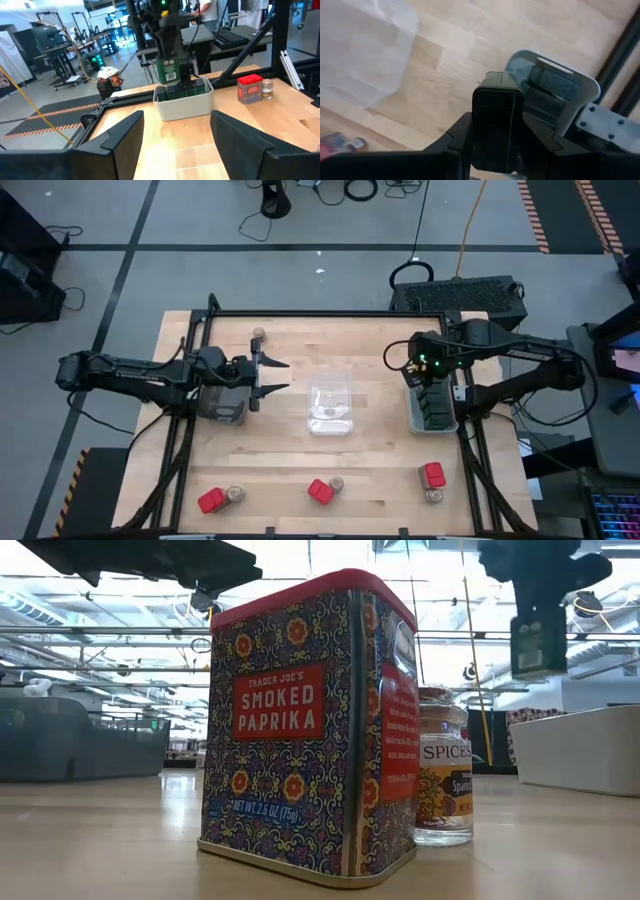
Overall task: Sort spices by type
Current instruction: Put the black seasoning can into the gray bin
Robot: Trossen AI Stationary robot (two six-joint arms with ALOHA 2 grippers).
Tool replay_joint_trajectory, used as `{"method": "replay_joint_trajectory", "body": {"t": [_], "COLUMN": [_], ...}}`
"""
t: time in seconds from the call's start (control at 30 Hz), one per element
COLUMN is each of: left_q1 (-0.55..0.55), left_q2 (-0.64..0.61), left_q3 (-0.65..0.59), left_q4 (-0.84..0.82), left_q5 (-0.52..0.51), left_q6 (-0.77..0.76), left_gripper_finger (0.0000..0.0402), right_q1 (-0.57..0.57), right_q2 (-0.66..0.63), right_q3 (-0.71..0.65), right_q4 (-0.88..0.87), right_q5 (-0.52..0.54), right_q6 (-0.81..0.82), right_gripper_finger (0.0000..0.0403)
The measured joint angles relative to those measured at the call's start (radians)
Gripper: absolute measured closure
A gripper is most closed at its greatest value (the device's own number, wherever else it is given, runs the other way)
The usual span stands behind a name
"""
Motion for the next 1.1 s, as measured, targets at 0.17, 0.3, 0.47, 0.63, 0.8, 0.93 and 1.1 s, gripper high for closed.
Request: {"method": "replay_joint_trajectory", "body": {"t": [0.17,0.3,0.47,0.63,0.8,0.93,1.1], "left_q1": [0.000,0.000,0.000,0.000,0.000,0.000,0.000], "left_q2": [0.000,0.000,0.000,0.000,0.000,0.000,0.000], "left_q3": [0.000,0.000,0.000,0.000,0.000,0.000,0.000], "left_q4": [-0.003,-0.010,-0.018,-0.019,-0.020,-0.020,-0.020], "left_q5": [0.000,0.000,0.000,0.000,0.000,0.000,0.000], "left_q6": [0.000,-0.001,-0.001,0.000,0.000,0.000,0.000], "left_gripper_finger": [0.0166,0.0166,0.0166,0.0166,0.0166,0.0166,0.0166], "right_q1": [-0.037,-0.079,-0.132,-0.155,-0.181,-0.194,-0.209], "right_q2": [-0.004,-0.004,-0.015,-0.032,-0.039,-0.039,-0.041], "right_q3": [-0.066,-0.108,-0.156,-0.191,-0.218,-0.238,-0.255], "right_q4": [0.020,0.051,0.061,0.144,0.161,0.164,0.175], "right_q5": [-0.007,-0.033,-0.060,-0.085,-0.115,-0.128,-0.136], "right_q6": [0.006,-0.004,-0.005,-0.020,-0.030,-0.033,-0.035], "right_gripper_finger": [0.0298,0.0298,0.0298,0.0298,0.0298,0.0298,0.0298]}}
